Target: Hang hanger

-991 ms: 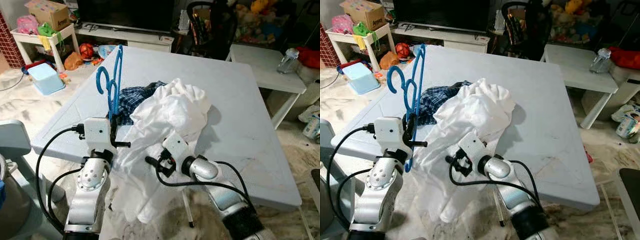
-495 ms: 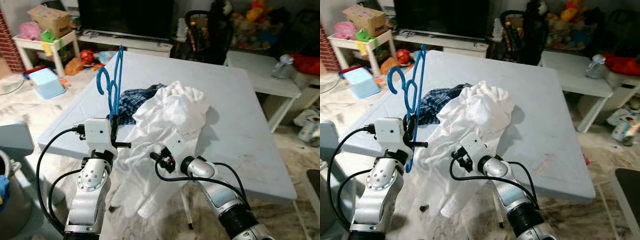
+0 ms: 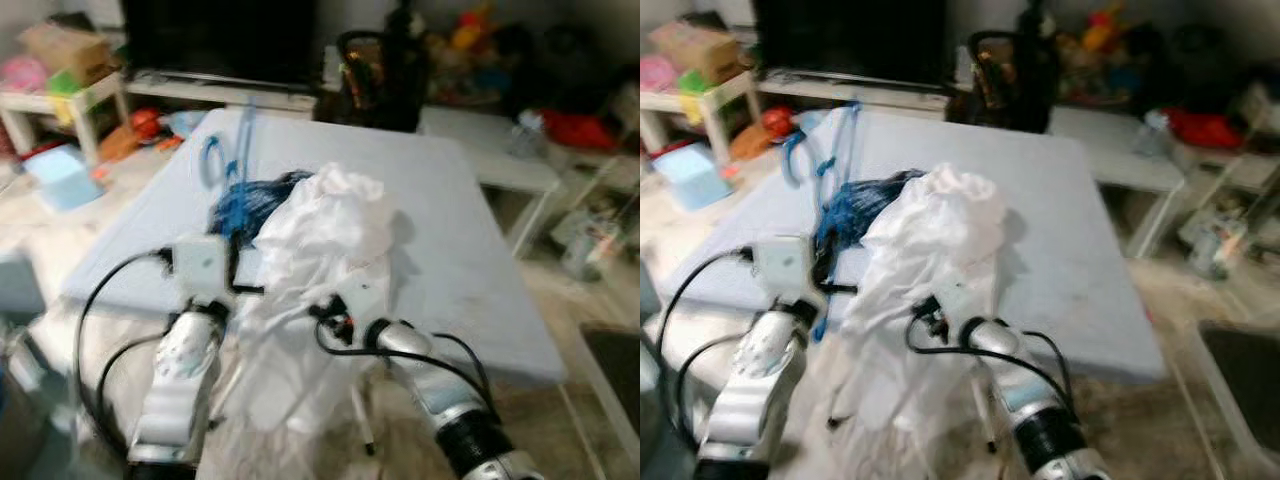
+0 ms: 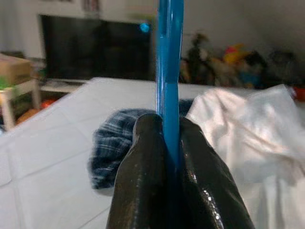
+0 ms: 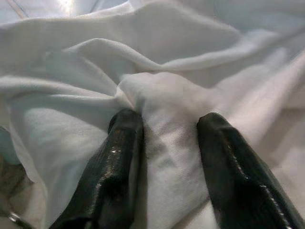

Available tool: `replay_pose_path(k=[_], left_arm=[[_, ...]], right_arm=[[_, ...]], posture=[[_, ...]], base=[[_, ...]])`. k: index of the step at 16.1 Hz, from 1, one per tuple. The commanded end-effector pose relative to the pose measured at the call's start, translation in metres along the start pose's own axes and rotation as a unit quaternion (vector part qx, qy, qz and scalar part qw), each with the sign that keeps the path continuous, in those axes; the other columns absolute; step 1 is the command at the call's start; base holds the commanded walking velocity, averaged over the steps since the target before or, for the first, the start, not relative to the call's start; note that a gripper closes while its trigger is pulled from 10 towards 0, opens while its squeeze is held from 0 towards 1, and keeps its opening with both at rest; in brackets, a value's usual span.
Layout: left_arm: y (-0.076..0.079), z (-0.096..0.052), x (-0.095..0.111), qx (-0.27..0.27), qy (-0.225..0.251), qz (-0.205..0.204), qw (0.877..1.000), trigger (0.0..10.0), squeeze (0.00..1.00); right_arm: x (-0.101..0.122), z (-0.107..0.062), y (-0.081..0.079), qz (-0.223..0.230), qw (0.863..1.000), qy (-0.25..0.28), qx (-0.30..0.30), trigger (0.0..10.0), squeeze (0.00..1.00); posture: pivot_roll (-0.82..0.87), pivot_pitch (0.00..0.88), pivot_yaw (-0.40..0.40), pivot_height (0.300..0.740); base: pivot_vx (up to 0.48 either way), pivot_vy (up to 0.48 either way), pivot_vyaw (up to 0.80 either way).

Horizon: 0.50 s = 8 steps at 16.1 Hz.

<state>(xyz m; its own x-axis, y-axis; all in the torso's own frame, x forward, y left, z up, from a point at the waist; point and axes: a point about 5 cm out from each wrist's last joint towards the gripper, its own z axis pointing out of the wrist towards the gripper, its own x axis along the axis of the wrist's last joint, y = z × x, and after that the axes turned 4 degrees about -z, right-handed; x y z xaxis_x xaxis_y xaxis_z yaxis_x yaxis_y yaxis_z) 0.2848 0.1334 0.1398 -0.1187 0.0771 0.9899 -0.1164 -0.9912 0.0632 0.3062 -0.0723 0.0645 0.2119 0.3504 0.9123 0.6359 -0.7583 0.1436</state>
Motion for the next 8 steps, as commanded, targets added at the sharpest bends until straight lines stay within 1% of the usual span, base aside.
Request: replay_pose_path(k=[1,4,8], left_arm=[[-0.0021,-0.0014,-0.0029,0.005,-0.005,-0.005,1.000,10.0,0.00],[-0.0011,-0.0012,-0.0036,0.002,-0.006,-0.007,1.000,10.0,0.00],[-0.0014,-0.0009,-0.0049,0.012,-0.010,-0.007,1.000,10.0,0.00]], right_arm=[[-0.0126,-0.0007,0.0013,0.010,0.999,-0.032,-0.002,0.0,0.00],[-0.0132,-0.0001,0.0029,0.011,0.999,-0.032,-0.004,0.0,0.00],[-0.0128,0.0011,0.0022,0.014,0.999,-0.031,-0.002,0.0,0.00]], posture=[[-0.05,0.000,-0.073,0.740],[-0.05,0.000,-0.073,0.740],[-0.05,0.000,-0.075,0.740]], base=[[0.000,0.000,0.00],[0.000,0.000,0.00],[0.000,0.000,0.00]])
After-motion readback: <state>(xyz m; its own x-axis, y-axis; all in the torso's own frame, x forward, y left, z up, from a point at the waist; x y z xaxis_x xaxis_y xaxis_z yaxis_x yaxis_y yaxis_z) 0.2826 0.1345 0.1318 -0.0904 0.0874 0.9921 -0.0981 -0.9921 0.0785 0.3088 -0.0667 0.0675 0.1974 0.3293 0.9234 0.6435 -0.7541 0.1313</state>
